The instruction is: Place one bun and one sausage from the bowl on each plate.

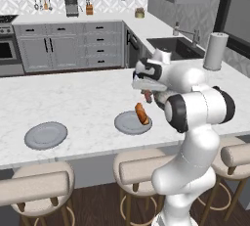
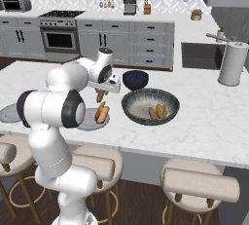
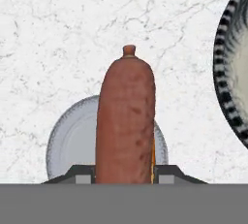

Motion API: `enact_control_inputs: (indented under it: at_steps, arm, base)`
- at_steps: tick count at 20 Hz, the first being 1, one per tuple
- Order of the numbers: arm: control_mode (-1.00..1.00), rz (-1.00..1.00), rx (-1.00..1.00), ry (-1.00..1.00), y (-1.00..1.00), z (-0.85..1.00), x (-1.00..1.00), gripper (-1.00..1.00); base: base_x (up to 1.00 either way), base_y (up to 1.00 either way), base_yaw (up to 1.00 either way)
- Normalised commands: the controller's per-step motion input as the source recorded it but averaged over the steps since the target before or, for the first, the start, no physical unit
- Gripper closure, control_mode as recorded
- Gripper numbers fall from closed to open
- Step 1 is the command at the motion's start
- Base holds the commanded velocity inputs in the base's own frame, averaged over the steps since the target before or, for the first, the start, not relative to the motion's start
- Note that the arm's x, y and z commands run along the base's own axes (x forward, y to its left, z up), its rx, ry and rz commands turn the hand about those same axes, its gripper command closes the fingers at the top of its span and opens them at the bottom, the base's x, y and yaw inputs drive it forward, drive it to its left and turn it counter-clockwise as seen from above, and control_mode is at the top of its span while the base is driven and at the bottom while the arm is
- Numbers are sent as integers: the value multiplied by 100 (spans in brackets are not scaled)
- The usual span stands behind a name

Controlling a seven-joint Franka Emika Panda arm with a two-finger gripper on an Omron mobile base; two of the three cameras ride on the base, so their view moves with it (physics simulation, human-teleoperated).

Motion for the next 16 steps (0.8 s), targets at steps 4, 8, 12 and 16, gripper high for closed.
enact_control_inputs:
  at_steps: [4,8,12,16]
  arm:
    - [-100,8,-1,17,94,-6,-1,100]
    - [-100,6,0,26,59,-37,0,100]
    - [-100,1,-3,15,4,-72,-3,100]
    - [-100,0,-9,2,24,-65,-13,100]
  base:
    - [0,0,0]
    - [0,0,0]
    - [0,0,0]
    - [0,0,0]
